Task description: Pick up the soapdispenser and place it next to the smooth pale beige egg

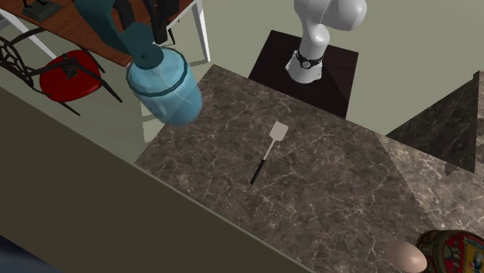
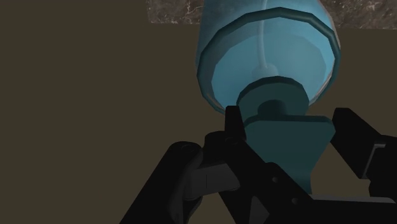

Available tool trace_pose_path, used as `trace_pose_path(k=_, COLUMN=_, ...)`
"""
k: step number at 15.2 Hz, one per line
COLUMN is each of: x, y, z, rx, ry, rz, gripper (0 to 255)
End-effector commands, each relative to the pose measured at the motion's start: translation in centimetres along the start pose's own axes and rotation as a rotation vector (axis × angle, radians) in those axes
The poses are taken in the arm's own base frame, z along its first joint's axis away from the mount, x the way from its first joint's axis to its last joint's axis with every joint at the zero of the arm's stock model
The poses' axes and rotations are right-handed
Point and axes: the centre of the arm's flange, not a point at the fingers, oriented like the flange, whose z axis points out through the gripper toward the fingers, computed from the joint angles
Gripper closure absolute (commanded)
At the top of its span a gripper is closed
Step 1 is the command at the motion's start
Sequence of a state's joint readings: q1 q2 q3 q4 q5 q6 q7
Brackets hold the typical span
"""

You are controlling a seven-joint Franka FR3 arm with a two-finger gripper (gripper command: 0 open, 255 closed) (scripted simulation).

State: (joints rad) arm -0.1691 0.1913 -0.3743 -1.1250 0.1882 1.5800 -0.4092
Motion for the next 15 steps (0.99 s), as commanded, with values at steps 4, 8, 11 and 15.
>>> trace_pose_path(k=4, x=0.7, y=0.1, z=-2.5, rx=0.0, ry=0.001, rz=0.0, gripper=255)
trace_pose_path(k=8, x=1.3, y=0.1, z=-4.2, rx=0.0, ry=0.001, rz=0.0, gripper=255)
trace_pose_path(k=11, x=0.4, y=-3.7, z=-3.1, rx=0.0, ry=0.001, rz=0.0, gripper=255)
trace_pose_path(k=15, x=-0.7, y=-8.6, z=-1.7, rx=0.0, ry=0.001, rz=0.0, gripper=255)
